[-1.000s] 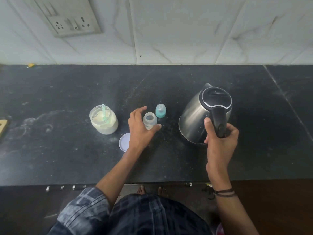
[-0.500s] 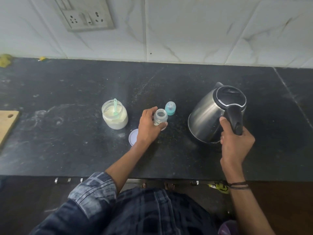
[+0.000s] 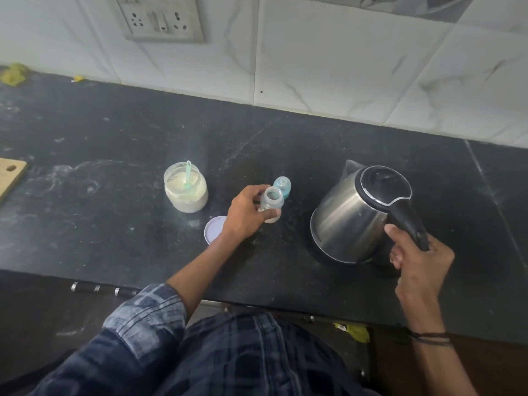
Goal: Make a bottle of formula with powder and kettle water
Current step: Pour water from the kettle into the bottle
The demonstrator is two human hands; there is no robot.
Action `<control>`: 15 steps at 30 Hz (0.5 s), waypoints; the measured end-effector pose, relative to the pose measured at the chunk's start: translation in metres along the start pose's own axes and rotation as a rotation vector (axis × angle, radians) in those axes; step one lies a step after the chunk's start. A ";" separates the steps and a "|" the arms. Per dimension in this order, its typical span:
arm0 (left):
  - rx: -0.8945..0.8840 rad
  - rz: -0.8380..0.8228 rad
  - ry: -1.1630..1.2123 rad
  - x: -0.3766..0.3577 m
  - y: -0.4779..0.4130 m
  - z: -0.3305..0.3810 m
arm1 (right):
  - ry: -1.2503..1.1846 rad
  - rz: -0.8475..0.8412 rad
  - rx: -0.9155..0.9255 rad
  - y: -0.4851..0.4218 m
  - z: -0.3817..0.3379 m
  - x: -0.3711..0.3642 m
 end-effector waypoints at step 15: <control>0.025 0.008 -0.010 0.000 -0.002 -0.003 | 0.174 -0.313 0.046 -0.029 -0.032 -0.003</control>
Point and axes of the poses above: each hand's wrist, its own y-axis away from the middle knuckle, its own x-axis out of the back of the hand, z = x × y, the point moved 2 cm from there along -y, towards the middle knuckle, and after that the axes turned 6 degrees about z, right-handed, at the moved point
